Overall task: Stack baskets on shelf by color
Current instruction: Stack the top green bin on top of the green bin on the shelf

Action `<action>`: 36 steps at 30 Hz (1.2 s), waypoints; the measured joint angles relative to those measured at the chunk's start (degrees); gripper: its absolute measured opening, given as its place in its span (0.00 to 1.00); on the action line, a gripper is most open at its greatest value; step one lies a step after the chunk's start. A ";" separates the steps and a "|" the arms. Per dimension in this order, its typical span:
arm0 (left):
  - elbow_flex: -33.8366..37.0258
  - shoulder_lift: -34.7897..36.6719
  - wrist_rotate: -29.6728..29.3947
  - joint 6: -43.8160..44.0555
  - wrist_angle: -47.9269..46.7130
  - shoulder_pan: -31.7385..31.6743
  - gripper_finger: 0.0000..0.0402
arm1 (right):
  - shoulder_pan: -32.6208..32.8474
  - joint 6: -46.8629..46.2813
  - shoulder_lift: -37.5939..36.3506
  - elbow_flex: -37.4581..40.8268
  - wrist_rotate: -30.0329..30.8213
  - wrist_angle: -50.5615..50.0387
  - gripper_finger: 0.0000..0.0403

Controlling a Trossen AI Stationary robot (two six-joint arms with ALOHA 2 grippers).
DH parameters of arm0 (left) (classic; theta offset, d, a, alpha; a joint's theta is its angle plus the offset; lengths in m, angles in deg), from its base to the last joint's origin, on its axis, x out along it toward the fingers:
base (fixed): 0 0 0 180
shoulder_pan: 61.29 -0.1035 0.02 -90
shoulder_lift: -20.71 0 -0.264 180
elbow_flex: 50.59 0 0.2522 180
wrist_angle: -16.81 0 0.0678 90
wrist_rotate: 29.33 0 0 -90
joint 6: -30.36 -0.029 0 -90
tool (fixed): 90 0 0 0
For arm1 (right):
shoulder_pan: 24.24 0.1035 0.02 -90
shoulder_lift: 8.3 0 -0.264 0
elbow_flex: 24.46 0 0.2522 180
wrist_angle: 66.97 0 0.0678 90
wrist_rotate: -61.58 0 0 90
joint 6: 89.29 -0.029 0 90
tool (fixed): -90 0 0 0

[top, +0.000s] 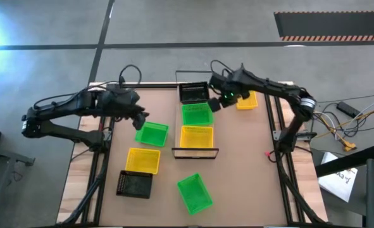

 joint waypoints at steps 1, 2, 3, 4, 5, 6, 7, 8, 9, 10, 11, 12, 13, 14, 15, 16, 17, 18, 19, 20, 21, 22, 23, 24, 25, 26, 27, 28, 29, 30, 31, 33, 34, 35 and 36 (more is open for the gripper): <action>0.23 -0.47 -0.03 1.66 -3.90 -0.71 0.37 | 0.84 -1.13 -1.83 2.63 -0.59 1.57 0.03; 0.70 -0.92 -0.04 2.52 -6.83 -1.49 0.37 | 1.69 -1.97 -3.88 5.65 -1.05 3.43 0.03; 1.35 -1.32 -0.06 3.16 -9.02 -2.13 0.37 | 2.53 -3.19 -5.93 8.73 -1.38 5.73 0.04; 2.14 -1.75 -0.03 3.93 -10.51 -2.76 0.37 | 3.22 -4.47 -8.04 11.79 -1.77 7.88 0.06; 3.18 -2.20 0.32 4.03 -10.95 -3.44 0.37 | 3.90 -5.73 -10.32 14.95 -1.95 10.25 0.07; 4.50 -2.48 1.55 4.03 -10.47 -4.15 0.38 | 4.51 -6.71 -12.45 17.89 -2.04 12.59 0.09; 5.87 -2.76 3.22 4.09 -9.86 -4.91 0.38 | 5.16 -7.47 -14.52 20.55 -2.05 14.89 0.11; 7.30 -3.14 5.10 4.12 -9.44 -5.69 0.39 | 5.87 -8.56 -16.44 22.93 -1.96 16.98 0.13; 8.78 -3.60 7.37 4.28 -8.66 -6.36 0.40 | 6.62 -9.57 -18.33 25.33 -1.63 18.92 0.15; 10.32 -4.10 9.41 4.84 -7.65 -7.01 0.42 | 7.30 -10.37 -20.12 27.44 -1.58 20.45 0.17; 11.83 -4.70 10.84 5.66 -7.05 -7.59 0.44 | 8.03 -11.17 -21.80 29.40 -1.58 22.03 0.19; 13.30 -5.33 11.45 6.31 -6.95 -8.11 0.47 | 8.68 -11.69 -23.44 31.14 -1.57 23.56 0.21; 14.82 -5.89 11.56 7.23 -6.66 -8.50 0.50 | 9.23 -12.42 -24.86 32.69 -1.51 24.95 0.23; 16.12 -6.52 11.31 8.22 -6.26 -8.88 0.53 | 9.76 -13.07 -26.24 34.10 -1.26 25.90 0.24; 17.38 -7.11 10.70 8.80 -5.56 -9.22 0.56 | 10.25 -13.53 -27.44 35.39 -0.98 26.44 0.25; 18.47 -7.73 10.27 9.38 -5.11 -9.54 0.59 | 10.72 -14.15 -28.46 36.47 -0.67 26.94 0.27; 19.46 -8.42 9.82 9.90 -4.69 -9.75 0.61 | 11.15 -14.59 -29.42 37.31 -0.26 27.20 0.28; 20.32 -8.98 9.50 10.10 -3.70 -9.78 0.62 | 11.47 -14.89 -30.25 38.01 0.02 27.39 0.28; 21.01 -9.59 9.39 10.31 -2.26 -9.80 0.63 | 11.68 -15.00 -31.05 38.59 0.12 27.45 0.29; 21.63 -10.26 9.40 10.94 -0.98 -9.81 0.63 | 11.79 -14.98 -31.75 39.11 0.18 27.43 0.30; 22.32 -11.10 9.34 11.61 -0.01 -9.81 0.62 | 11.85 -14.97 -32.30 39.48 0.42 27.48 0.30; 22.82 -12.10 9.28 12.19 0.33 -9.81 0.61 | 11.84 -14.87 -32.82 39.77 0.55 27.52 0.31; 23.04 -13.23 8.86 12.90 0.53 -9.81 0.59 | 11.83 -14.54 -33.24 40.02 0.68 27.51 0.31; 23.27 -14.39 8.33 13.09 1.24 -9.81 0.57 | 11.82 -14.22 -33.60 40.13 1.09 27.51 0.31; 23.34 -15.50 7.69 13.12 1.76 -9.81 0.54 | 11.82 -13.77 -33.91 40.15 1.47 27.60 0.31; 23.36 -16.63 7.35 13.10 2.34 -9.81 0.51 | 11.82 -13.08 -34.18 40.15 1.77 27.76 0.31; 23.37 -17.91 7.34 13.09 3.12 -9.83 0.47 | 11.82 -12.45 -34.40 40.15 2.10 28.04 0.31; 23.30 -19.10 7.38 13.07 4.14 -9.83 0.42 | 11.82 -11.39 -34.54 40.15 2.47 28.38 0.30; 23.09 -20.21 7.60 13.07 5.12 -9.81 0.37 | 11.82 -10.65 -34.68 40.13 2.81 28.69 0.30; 22.75 -21.15 7.91 13.07 6.02 -9.81 0.32 | 11.82 -9.73 -34.73 39.99 3.02 28.63 0.30; 22.25 -22.03 8.46 13.10 6.54 -9.82 0.27 | 11.82 -8.48 -34.73 39.80 3.05 28.63 0.29; 20.86 -23.61 9.01 13.02 6.41 -9.92 0.14 | 11.79 -6.60 -34.73 39.31 3.10 28.79 0.29; 20.06 -24.02 9.16 12.89 5.90 -9.92 0.08 | 11.79 -5.76 -34.73 39.11 3.10 28.74 0.28; 19.14 -24.11 9.23 12.87 5.47 -9.93 0.04 | 11.79 -5.22 -34.73 38.92 3.09 28.71 0.28; 18.13 -23.94 9.25 12.93 5.27 -10.02 0.03 | 11.79 -4.40 -34.73 38.70 3.09 28.70 0.28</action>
